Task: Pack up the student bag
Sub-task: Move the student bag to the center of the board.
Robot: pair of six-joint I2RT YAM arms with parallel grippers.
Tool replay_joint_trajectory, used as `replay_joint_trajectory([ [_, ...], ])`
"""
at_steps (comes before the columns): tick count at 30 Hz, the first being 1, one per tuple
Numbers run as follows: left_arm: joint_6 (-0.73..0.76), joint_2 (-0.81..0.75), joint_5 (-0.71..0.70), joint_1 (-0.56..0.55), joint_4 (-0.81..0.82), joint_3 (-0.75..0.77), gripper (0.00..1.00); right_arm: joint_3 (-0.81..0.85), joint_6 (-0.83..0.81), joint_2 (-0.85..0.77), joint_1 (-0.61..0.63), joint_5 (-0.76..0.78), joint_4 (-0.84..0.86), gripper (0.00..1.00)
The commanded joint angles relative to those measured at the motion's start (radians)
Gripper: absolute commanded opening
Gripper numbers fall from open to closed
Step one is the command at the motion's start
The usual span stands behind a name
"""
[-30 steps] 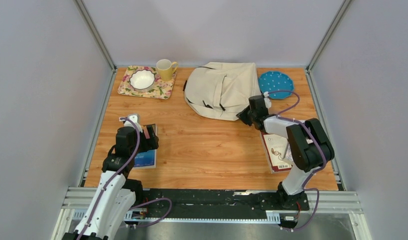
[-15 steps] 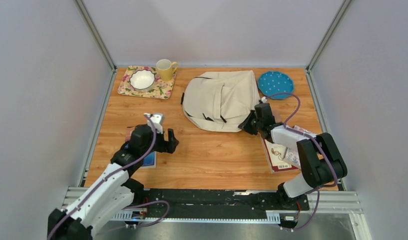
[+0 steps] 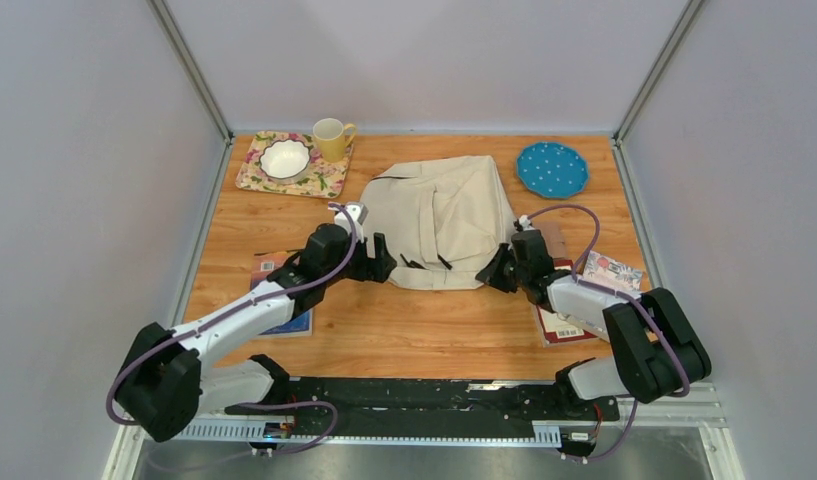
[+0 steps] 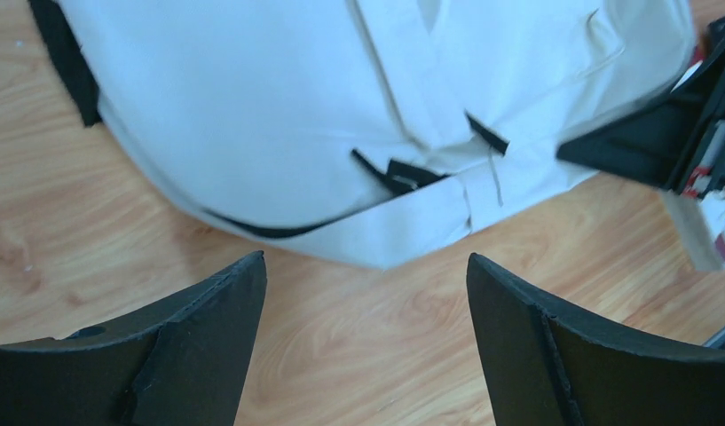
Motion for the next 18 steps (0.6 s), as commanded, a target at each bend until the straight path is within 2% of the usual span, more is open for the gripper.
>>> replay_joint_trajectory([
  [1,-0.133,0.095,0.012,-0.013,0.123,0.085,0.89,-0.039,0.004,-0.015,0.015,-0.03,0.006,0.0],
  [5,-0.197,0.155,0.011,-0.024,0.143,0.078,0.82,-0.053,0.044,-0.033,0.022,-0.027,0.029,0.0],
  [12,-0.262,0.206,0.059,-0.032,0.242,0.021,0.8,-0.067,0.09,-0.067,0.059,-0.016,0.057,0.0],
  [14,-0.259,0.178,0.046,-0.035,0.233,-0.002,0.8,-0.062,0.096,-0.063,0.078,-0.006,0.054,0.0],
  [18,-0.26,0.075,-0.058,-0.035,0.164,-0.159,0.8,-0.047,0.09,-0.05,0.082,0.025,0.031,0.0],
])
